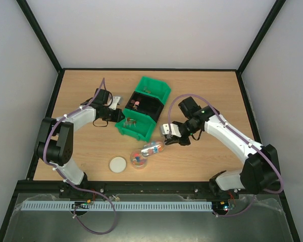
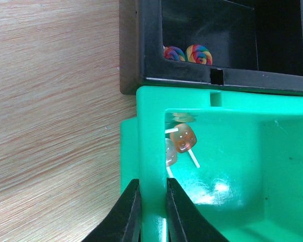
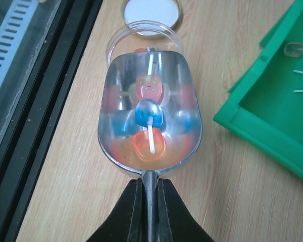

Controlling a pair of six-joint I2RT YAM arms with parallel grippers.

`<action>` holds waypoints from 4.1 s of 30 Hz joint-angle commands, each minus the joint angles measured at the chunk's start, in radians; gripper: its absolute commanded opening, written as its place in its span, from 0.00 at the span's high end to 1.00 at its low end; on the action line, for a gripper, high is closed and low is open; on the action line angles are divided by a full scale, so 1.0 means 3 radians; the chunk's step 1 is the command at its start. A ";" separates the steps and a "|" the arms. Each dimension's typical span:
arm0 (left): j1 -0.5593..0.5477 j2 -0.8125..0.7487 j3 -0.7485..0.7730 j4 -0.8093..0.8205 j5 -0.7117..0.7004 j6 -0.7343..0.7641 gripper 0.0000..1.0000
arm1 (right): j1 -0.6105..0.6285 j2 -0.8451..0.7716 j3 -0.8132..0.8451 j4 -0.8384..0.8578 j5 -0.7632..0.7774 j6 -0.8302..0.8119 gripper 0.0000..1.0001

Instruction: Pack the candies

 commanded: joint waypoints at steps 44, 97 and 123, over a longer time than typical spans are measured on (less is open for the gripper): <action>0.0017 -0.0032 -0.0067 -0.0139 0.0016 0.0021 0.98 | 0.0381 0.1123 0.2017 -0.0351 0.1281 0.2568 0.99; -0.0121 0.0068 -0.0002 -0.0093 0.0089 0.0065 0.98 | 0.0838 0.2623 0.1753 0.0311 0.1989 0.3297 0.99; -0.0088 0.0095 -0.0007 -0.0114 0.0104 0.0086 0.98 | 0.0327 0.1563 -0.0753 0.4357 0.0768 0.3866 0.99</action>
